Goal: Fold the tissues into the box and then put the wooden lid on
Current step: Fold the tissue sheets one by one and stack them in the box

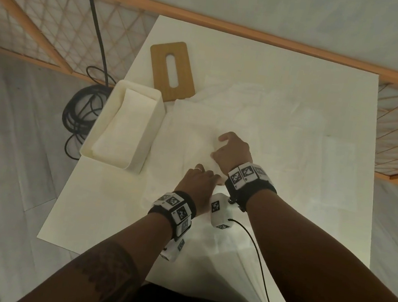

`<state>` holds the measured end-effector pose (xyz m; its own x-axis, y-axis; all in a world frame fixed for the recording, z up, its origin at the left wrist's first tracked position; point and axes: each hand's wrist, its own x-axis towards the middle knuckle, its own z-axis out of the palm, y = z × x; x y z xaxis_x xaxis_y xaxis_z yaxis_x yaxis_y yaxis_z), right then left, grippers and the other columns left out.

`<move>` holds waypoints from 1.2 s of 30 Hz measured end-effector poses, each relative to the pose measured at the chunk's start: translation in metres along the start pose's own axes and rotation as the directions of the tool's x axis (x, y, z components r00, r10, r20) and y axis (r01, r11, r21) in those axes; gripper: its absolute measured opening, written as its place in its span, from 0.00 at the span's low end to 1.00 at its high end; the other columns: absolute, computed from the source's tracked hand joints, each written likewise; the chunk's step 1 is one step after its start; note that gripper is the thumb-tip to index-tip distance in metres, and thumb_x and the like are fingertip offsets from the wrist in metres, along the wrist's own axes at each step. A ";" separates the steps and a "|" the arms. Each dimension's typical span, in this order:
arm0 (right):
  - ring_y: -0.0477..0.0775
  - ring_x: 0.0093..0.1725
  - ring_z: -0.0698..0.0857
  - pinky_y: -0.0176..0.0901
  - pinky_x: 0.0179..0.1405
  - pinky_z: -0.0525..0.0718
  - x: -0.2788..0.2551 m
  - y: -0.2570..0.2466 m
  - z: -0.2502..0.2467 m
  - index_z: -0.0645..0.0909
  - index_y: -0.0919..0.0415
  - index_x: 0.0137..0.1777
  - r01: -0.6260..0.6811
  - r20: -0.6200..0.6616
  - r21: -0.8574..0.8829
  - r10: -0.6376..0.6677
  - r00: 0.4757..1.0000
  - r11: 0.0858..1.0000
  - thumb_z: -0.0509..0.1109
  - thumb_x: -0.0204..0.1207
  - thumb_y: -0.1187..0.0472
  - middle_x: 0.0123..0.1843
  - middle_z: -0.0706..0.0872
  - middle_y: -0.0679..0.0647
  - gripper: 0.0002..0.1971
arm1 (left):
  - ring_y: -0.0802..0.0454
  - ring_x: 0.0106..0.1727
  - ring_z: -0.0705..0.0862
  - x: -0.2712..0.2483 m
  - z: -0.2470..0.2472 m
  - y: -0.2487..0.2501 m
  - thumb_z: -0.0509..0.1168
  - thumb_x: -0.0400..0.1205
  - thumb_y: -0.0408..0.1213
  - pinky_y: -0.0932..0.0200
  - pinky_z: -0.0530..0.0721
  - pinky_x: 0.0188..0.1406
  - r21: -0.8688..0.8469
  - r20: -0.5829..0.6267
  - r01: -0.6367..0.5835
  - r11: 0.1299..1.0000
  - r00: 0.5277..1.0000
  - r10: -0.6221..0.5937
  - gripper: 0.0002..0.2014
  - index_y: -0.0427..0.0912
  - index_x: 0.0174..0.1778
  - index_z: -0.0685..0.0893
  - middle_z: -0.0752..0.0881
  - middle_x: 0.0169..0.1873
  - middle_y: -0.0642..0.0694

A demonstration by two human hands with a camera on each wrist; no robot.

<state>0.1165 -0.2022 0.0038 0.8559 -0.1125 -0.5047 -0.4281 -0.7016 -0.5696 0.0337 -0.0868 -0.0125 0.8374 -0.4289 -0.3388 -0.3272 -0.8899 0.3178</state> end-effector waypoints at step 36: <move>0.53 0.76 0.80 0.52 0.77 0.76 -0.080 0.067 -0.098 0.68 0.52 0.85 -0.146 0.301 0.792 -0.171 0.938 0.593 0.78 0.58 0.24 0.79 0.79 0.54 0.57 | 0.38 0.51 0.93 -0.033 -0.122 0.025 0.63 0.84 0.37 0.50 0.92 0.41 -0.828 0.254 0.142 -0.543 0.957 -0.138 0.19 0.33 0.67 0.86 0.91 0.57 0.36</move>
<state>0.0474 -0.3097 0.0698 0.7889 0.2258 -0.5715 -0.6085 0.1574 -0.7778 0.0515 -0.0757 0.1146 0.7354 -0.3276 -0.5932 0.6588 0.5506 0.5127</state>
